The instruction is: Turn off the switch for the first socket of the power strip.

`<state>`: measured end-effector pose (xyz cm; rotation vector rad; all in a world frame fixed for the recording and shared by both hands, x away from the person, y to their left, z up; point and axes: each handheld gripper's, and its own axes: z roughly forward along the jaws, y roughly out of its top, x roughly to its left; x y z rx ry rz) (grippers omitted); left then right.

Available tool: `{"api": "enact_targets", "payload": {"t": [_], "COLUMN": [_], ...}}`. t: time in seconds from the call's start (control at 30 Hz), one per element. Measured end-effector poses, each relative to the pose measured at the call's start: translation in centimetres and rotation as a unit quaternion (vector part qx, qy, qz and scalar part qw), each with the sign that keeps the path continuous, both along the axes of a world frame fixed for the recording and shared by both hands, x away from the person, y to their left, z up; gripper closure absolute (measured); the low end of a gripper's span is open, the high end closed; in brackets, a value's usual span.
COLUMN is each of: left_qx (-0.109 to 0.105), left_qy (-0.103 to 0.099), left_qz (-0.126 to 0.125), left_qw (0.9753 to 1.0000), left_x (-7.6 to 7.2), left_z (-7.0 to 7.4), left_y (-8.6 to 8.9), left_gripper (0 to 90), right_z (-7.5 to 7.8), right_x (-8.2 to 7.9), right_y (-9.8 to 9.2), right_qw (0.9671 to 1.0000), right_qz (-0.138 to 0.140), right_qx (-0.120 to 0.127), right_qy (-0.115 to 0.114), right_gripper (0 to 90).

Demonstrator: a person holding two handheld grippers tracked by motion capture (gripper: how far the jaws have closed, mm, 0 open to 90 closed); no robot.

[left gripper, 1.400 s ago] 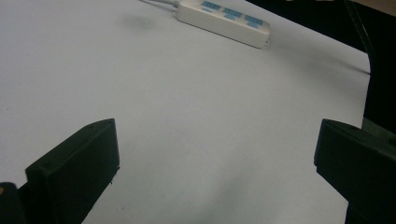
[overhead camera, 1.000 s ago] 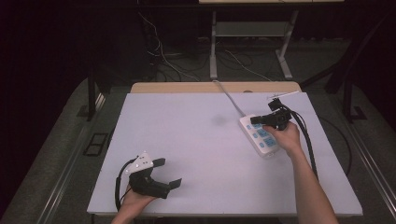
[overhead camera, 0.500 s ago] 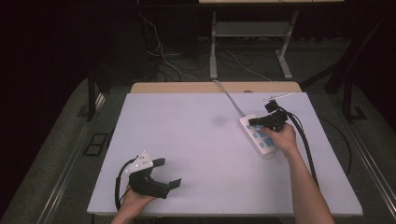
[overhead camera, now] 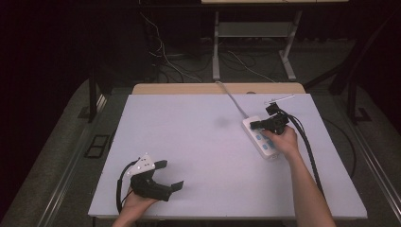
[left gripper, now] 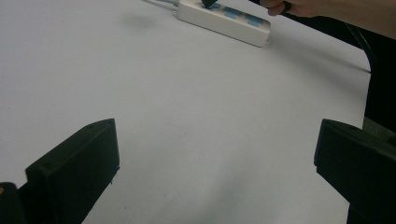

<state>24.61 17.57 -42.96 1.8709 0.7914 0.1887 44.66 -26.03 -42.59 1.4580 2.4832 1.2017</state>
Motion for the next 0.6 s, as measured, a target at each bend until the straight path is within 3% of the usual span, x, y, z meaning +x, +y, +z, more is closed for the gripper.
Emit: {"api": "enact_targets", "payload": {"t": [0.27, 0.6], "left_qx": [0.001, -0.001], "left_qy": [0.000, 0.000], "left_qz": [-0.002, -0.001], "left_qw": [1.0000, 1.0000], "left_x": [-0.06, -0.07], "left_z": [-0.01, -0.02], "left_y": [-0.14, -0.03], "left_gripper": [0.0, 0.0], "right_z": [0.22, 0.17], "right_x": [-0.27, -0.43], "right_y": [0.44, 0.48], "right_qw": [0.9995, 0.9990], "right_qz": [0.011, 0.017], "right_qx": [-0.024, -0.031], "right_qy": [-0.014, -0.025], "right_gripper": [90.0, 90.0]}}
